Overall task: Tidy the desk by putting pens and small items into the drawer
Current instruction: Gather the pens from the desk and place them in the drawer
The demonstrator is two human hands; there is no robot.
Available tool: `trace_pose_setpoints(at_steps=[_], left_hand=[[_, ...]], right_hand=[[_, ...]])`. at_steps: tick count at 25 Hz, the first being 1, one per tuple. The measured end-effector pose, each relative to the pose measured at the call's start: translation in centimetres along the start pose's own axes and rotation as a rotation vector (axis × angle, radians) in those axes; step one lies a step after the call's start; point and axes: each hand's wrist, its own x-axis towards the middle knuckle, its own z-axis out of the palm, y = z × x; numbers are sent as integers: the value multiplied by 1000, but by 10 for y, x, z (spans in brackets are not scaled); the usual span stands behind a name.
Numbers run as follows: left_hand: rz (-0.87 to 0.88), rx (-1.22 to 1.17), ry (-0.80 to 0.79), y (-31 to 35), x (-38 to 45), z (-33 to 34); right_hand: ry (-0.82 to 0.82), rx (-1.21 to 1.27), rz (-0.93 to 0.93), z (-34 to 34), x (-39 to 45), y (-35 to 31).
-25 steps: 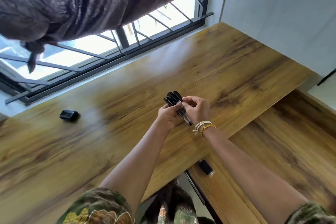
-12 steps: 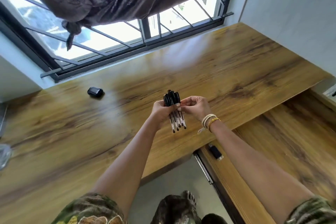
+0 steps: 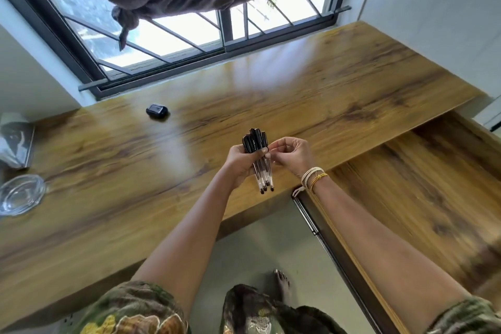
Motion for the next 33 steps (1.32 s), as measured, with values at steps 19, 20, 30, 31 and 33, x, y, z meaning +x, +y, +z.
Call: trace_pose_setpoints(at_steps=[19, 20, 30, 31, 33], left_hand=[[-123, -166, -254, -98, -94, 204], [-121, -173, -246, -102, -99, 213], [-223, -295, 78, -141, -115, 240], [-227, -303, 126, -147, -113, 240], [-229, -332, 201, -157, -111, 239]], right_hand=[[-490, -220, -24, -210, -86, 24], [-485, -224, -19, -217, -90, 26], [-406, -58, 304, -224, -116, 79], [-421, -45, 406, -226, -120, 90], [-530, -101, 555, -234, -125, 109]])
